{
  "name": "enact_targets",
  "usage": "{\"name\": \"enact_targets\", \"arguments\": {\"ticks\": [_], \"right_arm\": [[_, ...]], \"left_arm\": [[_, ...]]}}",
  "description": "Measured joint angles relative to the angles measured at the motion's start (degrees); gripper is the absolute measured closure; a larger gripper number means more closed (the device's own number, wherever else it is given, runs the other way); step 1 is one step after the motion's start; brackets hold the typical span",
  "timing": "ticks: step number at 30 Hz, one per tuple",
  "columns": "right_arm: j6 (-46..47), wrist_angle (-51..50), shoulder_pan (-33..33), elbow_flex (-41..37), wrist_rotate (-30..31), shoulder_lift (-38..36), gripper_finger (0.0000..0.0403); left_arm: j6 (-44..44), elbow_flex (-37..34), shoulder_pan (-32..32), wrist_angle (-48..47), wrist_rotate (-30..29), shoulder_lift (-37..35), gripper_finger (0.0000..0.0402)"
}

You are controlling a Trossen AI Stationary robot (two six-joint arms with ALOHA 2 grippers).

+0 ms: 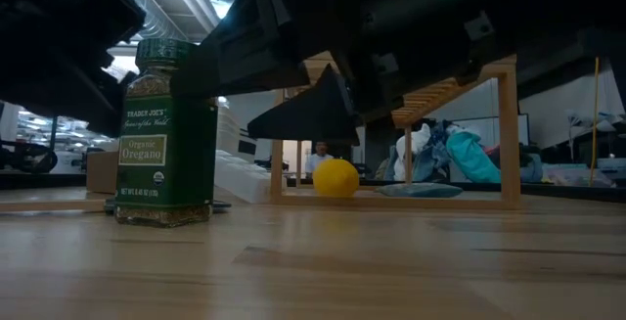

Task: Shelf spices
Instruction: Put the green seasoning bottle on the shelf

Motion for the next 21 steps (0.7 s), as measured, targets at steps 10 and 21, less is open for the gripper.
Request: {"name": "enact_targets", "arguments": {"ticks": [10,21], "right_arm": [[0.0,2.0,-0.9,0.0,-1.3,1.1,0.0022],[-3.8,3.9,-1.9,5.2,-6.1,5.8,0.0022]], "left_arm": [[1.2,5.1,0.0,-0.1,1.4,6.8,0.0219],[1.0,5.6,0.0,0.0,1.6,7.4,0.0219]]}}
